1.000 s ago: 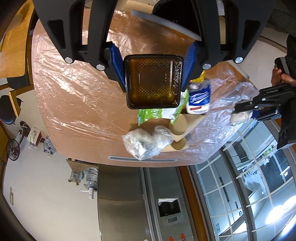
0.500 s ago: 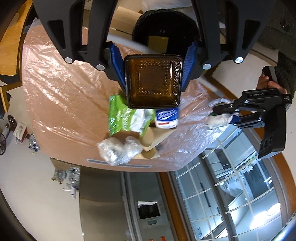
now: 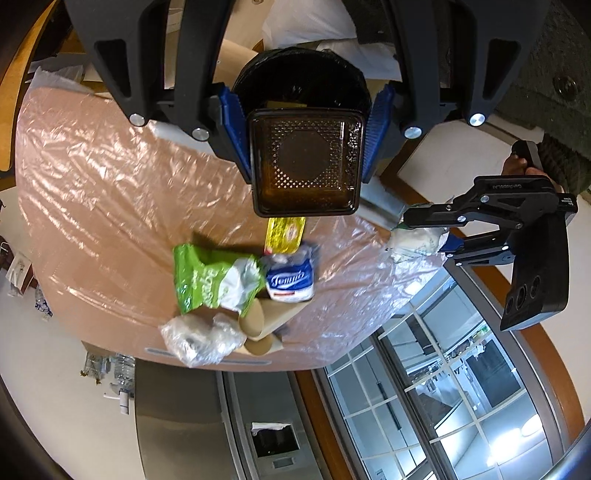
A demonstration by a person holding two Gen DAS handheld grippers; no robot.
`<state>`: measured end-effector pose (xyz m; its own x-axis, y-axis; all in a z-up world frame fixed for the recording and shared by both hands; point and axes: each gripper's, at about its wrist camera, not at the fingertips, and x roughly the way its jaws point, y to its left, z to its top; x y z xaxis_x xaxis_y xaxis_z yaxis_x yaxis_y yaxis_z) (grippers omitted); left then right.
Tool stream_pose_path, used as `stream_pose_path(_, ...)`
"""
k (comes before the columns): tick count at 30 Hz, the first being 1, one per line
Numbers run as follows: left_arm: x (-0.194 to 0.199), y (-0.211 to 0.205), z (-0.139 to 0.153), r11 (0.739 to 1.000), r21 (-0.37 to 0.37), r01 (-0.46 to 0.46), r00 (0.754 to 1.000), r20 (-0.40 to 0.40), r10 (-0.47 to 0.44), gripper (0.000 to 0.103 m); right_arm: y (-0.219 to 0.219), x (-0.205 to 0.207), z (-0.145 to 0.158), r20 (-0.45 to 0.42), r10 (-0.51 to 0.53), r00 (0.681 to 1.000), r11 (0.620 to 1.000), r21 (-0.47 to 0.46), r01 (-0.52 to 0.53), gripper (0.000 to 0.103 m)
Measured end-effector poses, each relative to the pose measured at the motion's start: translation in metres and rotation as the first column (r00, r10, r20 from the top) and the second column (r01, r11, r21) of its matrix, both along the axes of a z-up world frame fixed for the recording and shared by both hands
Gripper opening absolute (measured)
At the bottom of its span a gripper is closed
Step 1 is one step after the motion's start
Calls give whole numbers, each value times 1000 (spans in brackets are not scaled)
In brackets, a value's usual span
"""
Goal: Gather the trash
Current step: 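Carry the wrapper packet and black tray down to the trash bin with both grippers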
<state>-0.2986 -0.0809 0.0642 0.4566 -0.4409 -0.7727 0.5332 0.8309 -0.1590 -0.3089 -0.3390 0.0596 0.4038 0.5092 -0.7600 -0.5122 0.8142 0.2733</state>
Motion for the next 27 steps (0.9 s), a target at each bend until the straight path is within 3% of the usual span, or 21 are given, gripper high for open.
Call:
stream_pose_path(17,-23,-17,-46,997,43,70,993,-101,-65,40,8,-24,-37,-83,58,995,997,-48,-62,54)
stream_pose_path(27,-24,-20,-79,990,108,87,988,-136,-72,41,11,-32,-66,-108,44,993,994,-97,-54,54)
